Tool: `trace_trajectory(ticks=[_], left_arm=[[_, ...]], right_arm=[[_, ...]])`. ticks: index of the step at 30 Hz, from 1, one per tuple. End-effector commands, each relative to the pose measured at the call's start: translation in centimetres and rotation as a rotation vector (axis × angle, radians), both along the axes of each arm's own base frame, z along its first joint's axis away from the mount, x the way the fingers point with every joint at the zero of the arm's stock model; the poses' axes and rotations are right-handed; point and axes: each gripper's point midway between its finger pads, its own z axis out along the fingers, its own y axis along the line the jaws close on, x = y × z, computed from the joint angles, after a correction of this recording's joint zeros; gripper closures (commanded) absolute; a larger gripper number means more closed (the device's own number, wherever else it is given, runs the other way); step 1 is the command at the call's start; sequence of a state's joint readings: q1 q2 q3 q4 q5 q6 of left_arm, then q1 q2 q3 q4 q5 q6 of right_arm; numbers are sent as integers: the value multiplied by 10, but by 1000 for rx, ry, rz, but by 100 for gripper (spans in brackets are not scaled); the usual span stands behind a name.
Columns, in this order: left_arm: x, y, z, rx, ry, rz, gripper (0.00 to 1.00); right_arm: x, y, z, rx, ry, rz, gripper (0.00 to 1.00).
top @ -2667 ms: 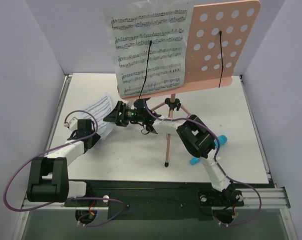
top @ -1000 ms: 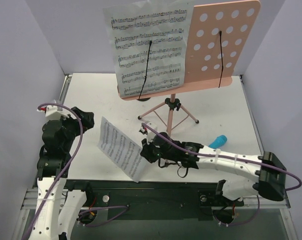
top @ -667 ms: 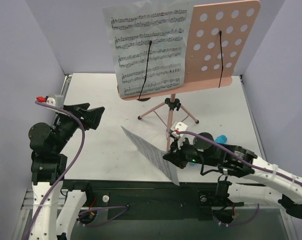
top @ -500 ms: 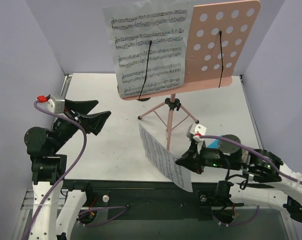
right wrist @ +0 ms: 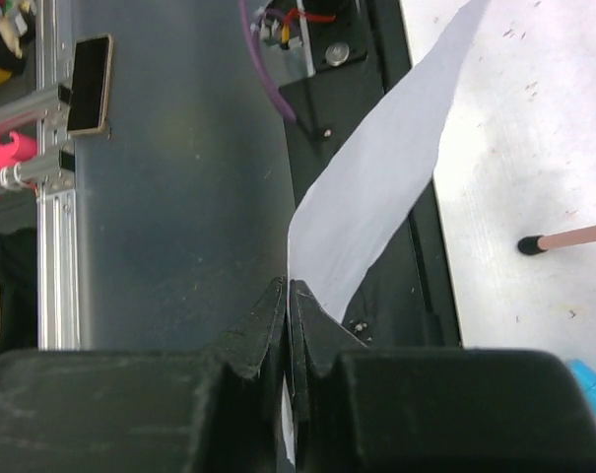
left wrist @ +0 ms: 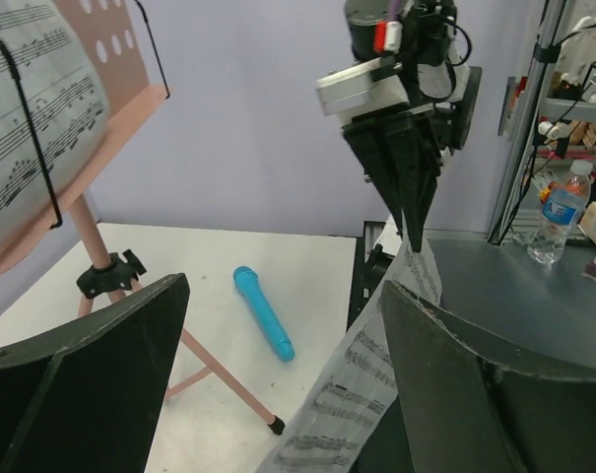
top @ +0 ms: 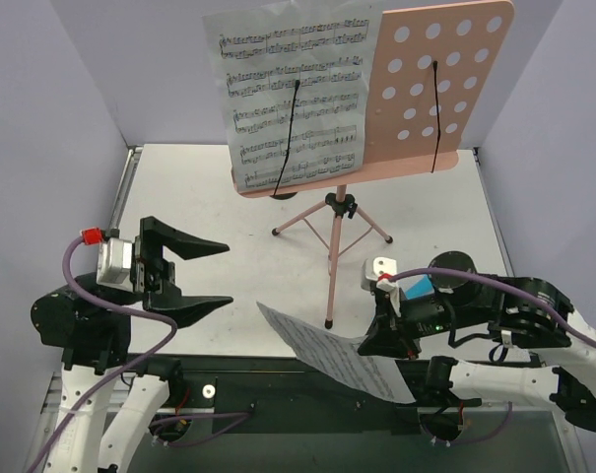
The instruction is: Set up the instrument practice props
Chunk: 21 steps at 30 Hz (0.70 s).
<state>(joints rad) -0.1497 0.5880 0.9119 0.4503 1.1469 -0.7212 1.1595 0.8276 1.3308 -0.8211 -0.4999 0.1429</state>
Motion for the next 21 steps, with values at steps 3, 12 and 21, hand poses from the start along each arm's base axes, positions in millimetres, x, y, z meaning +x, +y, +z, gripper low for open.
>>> trace_trajectory(ticks=[3, 12, 21], left_arm=[[-10, -2, -1, 50, -33, -20, 10], [20, -33, -10, 180, -43, -3, 10], [-13, -88, -39, 275, -43, -177, 9]], right_arm=[[-9, 4, 3, -51, 10, 103, 100], [-3, 5, 9, -55, -28, 98, 100], [0, 2, 17, -64, -59, 98, 100]])
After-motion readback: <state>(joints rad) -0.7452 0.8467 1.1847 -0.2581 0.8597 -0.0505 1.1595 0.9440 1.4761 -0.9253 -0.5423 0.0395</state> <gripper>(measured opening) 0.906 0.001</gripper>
